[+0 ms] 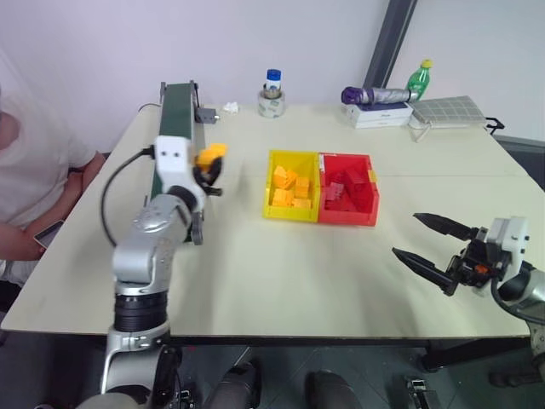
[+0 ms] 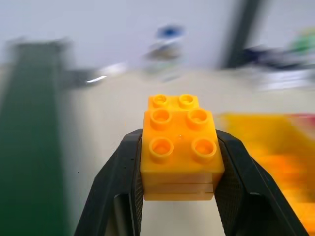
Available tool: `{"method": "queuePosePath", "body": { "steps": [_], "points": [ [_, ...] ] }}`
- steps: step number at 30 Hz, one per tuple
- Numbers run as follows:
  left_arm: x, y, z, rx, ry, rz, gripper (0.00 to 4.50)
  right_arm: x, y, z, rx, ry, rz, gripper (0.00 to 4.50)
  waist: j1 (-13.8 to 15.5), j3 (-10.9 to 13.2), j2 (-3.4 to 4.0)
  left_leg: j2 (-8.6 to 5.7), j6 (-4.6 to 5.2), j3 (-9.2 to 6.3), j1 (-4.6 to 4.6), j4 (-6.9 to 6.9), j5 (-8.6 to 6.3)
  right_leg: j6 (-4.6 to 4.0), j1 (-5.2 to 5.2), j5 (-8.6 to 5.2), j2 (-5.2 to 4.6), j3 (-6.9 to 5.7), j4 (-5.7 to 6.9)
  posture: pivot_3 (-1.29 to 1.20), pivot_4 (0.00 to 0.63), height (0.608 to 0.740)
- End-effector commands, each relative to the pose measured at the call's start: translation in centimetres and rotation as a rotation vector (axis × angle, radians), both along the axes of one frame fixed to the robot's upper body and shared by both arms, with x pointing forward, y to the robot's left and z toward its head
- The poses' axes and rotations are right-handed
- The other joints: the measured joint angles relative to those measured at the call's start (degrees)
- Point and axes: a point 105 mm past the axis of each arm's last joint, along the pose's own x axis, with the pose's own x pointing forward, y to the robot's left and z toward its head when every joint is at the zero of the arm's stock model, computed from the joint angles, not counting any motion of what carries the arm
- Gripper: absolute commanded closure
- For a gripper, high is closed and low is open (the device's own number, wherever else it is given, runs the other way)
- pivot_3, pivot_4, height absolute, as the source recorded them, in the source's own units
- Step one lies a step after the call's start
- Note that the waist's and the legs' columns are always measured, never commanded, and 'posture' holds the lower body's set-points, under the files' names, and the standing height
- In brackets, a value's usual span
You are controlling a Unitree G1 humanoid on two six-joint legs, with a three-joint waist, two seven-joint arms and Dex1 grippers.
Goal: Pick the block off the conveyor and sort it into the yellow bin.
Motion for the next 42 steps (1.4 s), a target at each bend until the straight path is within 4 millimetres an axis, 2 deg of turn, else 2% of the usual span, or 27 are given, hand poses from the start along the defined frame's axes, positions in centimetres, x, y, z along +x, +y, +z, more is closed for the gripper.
{"method": "queuePosePath", "body": {
  "steps": [1, 7, 10, 13, 16, 20, 23, 26, 29, 32, 34, 35, 37, 42],
  "points": [
    [0.9, -2.6, 1.7, -0.031, -0.046, -0.060, 3.16, 0.0, 0.3, 1.3, -0.003, -0.053, 0.004, 0.00, -0.16, 0.00, 0.00, 0.00, 0.00, 0.00, 0.00, 0.01, 0.00, 0.01, 0.00, 0.01, 0.00, 0.00, 0.01, 0.00, 0.150, 0.740],
    [2.8, -6.8, 2.0, -0.008, -0.061, -0.150, 3.16, -0.1, 0.3, 1.5, -0.006, -0.056, 0.000, 0.00, -0.30, 0.01, -0.02, 0.00, 0.02, 0.03, -0.01, 0.02, 0.01, 0.03, -0.01, 0.01, 0.01, 0.00, -0.03, 0.00, 0.150, 0.740],
    [4.1, -8.0, 2.3, -0.008, -0.067, -0.137, 3.16, -0.1, 0.4, 1.6, -0.005, -0.059, -0.005, 0.00, -0.18, 0.02, -0.03, 0.00, 0.02, 0.03, -0.02, 0.02, 0.01, 0.07, -0.01, 0.01, 0.01, -0.02, -0.02, 0.00, 0.150, 0.740],
    [4.8, -8.7, 2.6, -0.042, -0.066, -0.150, 1.68, -0.3, 0.4, 1.6, -0.009, -0.059, -0.014, 0.00, -0.18, 0.03, -0.06, 0.00, 0.02, 0.03, -0.03, 0.04, 0.01, 0.17, 0.00, 0.06, 0.00, -0.06, -0.03, 0.00, 0.150, 0.740],
    [5.1, -8.9, 2.6, -0.004, -0.091, -0.139, 0.16, -0.5, 0.3, 1.6, -0.010, -0.060, -0.020, 0.00, -0.33, 0.03, -0.06, -0.01, 0.02, 0.03, -0.02, 0.05, 0.00, 0.21, 0.01, 0.07, 0.00, -0.06, -0.04, 0.00, 0.150, 0.740],
    [4.4, -8.7, 2.9, -0.020, -0.125, -0.176, 0.07, -0.6, 0.3, 1.6, -0.010, -0.060, -0.026, 0.00, -0.32, 0.04, -0.06, 0.00, 0.03, 0.03, -0.03, 0.04, 0.00, 0.23, -0.02, 0.08, 0.02, -0.06, -0.01, 0.00, 0.150, 0.740],
    [3.8, -6.1, 2.2, -0.023, -0.106, -0.174, 0.07, -0.5, 0.2, 1.6, -0.010, -0.061, -0.031, 0.00, -0.53, 0.02, -0.04, 0.00, 0.03, 0.03, -0.02, 0.04, 0.00, 0.23, -0.02, 0.09, 0.01, -0.05, -0.01, 0.00, 0.150, 0.740],
    [2.8, -2.3, 0.7, 0.023, -0.074, -0.122, 0.07, -0.4, 0.1, 1.6, -0.011, -0.059, -0.030, 0.00, -0.72, 0.01, -0.01, 0.03, 0.02, 0.03, 0.01, 0.01, 0.00, 0.22, -0.04, 0.09, 0.05, -0.03, 0.04, 0.00, 0.150, 0.740],
    [0.3, 0.9, 0.0, 0.070, -0.057, -0.175, 0.07, -0.1, 0.0, 1.7, -0.016, -0.059, -0.020, 0.00, -0.72, 0.01, 0.00, 0.04, 0.02, 0.01, 0.02, 0.01, 0.00, 0.10, -0.07, 0.03, 0.07, -0.01, 0.08, 0.00, 0.150, 0.740],
    [-3.4, 4.7, 1.2, 0.152, -0.138, -0.250, 0.07, 0.0, -0.2, 1.7, -0.023, -0.053, -0.006, 0.00, -0.72, 0.01, 0.00, 0.04, 0.02, 0.02, 0.00, 0.01, 0.00, 0.02, -0.10, -0.01, 0.05, 0.04, 0.06, 0.00, 0.150, 0.740],
    [-4.5, 6.3, 1.4, 0.184, -0.127, -0.259, 0.07, 0.1, -0.3, 1.7, -0.023, -0.052, -0.003, 0.00, -0.37, 0.01, 0.01, 0.05, 0.02, 0.00, -0.01, -0.01, 0.00, -0.02, -0.10, -0.02, 0.04, 0.05, 0.05, 0.00, 0.150, 0.740],
    [-5.0, 8.1, 1.2, 0.209, -0.110, -0.238, 0.07, 0.2, -0.3, 1.6, -0.023, -0.050, 0.000, 0.00, -0.14, 0.01, 0.02, 0.05, 0.01, 0.00, 0.00, -0.01, 0.00, -0.02, -0.08, -0.02, 0.02, 0.05, 0.05, 0.00, 0.150, 0.740],
    [-5.7, 10.4, 1.0, 0.235, -0.077, -0.216, 0.07, 0.3, -0.3, 1.5, -0.020, -0.047, 0.003, 0.00, -0.18, -0.02, 0.06, 0.05, 0.01, -0.01, 0.00, -0.04, -0.01, -0.04, -0.03, -0.03, -0.01, 0.05, 0.04, 0.00, 0.150, 0.740],
    [-7.1, 14.2, -2.7, 0.348, 0.023, -0.177, 0.07, 0.6, 0.3, 1.2, -0.011, -0.039, 0.028, 0.00, -0.46, -0.04, 0.11, 0.05, 0.01, 0.03, 0.00, -0.24, -0.02, -0.06, -0.10, -0.06, -0.03, 0.14, 0.04, 0.00, 0.150, 0.740]
  ]
}}
